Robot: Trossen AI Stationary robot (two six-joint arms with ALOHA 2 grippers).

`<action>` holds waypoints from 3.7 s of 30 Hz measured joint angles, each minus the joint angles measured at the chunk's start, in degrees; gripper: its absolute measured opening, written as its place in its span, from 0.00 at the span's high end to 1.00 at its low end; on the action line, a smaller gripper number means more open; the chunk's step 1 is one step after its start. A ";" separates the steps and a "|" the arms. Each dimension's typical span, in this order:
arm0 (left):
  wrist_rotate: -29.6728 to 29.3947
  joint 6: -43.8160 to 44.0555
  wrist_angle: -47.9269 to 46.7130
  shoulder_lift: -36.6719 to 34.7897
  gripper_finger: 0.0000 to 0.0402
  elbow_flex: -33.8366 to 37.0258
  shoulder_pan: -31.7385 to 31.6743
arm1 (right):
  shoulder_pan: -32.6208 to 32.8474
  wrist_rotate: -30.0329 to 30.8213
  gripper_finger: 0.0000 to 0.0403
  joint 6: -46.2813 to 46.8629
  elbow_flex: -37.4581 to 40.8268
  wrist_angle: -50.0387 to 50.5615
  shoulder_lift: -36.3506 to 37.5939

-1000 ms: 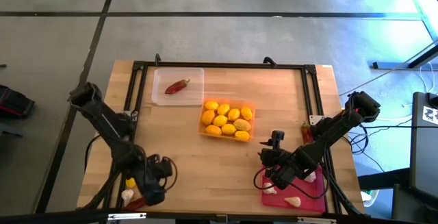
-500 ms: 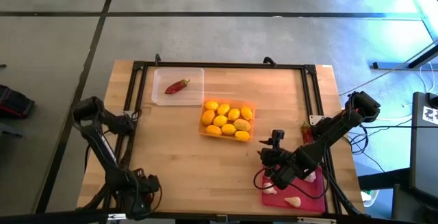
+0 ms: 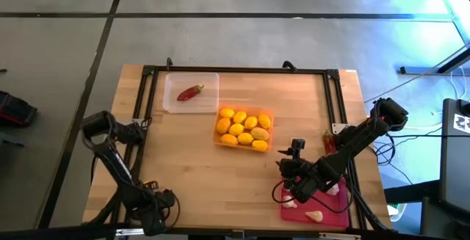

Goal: Sort produce into baskets
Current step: Put the red chili pepper into the white bin, then put the lemon into the orange bin

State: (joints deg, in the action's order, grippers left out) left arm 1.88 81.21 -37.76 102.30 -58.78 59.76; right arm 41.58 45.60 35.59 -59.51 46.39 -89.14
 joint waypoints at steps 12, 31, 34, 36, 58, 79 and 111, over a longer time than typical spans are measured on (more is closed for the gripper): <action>-7.98 -14.04 -0.94 -3.59 0.68 -0.13 -8.69 | 0.00 0.37 0.51 0.31 0.00 -0.17 0.00; -48.47 -47.62 -8.77 -26.15 0.66 -0.15 -28.55 | -0.03 7.87 0.51 -0.04 0.00 -3.42 0.00; -49.75 -51.80 -8.32 -28.08 0.66 0.00 -33.14 | -0.79 7.84 0.51 0.02 0.00 -3.90 0.00; -49.77 -53.79 -8.03 -28.83 0.66 0.27 -36.48 | -1.73 7.69 0.51 0.23 0.00 -5.11 0.00; -27.26 -87.09 8.67 -29.14 0.65 1.98 -75.63 | -8.74 7.87 0.51 0.11 0.04 -10.56 -2.95; -12.89 -90.18 33.84 -28.74 0.61 26.40 -94.77 | -14.98 8.81 0.51 -0.02 0.04 -13.45 -2.95; -12.37 -76.64 6.37 -36.70 0.35 10.23 -59.83 | -17.20 4.38 0.51 -4.45 0.04 -16.55 -2.89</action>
State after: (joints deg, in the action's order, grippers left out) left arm -10.48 4.57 -31.39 65.60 -48.56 -0.07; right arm 24.38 49.98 31.15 -59.46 29.85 -92.03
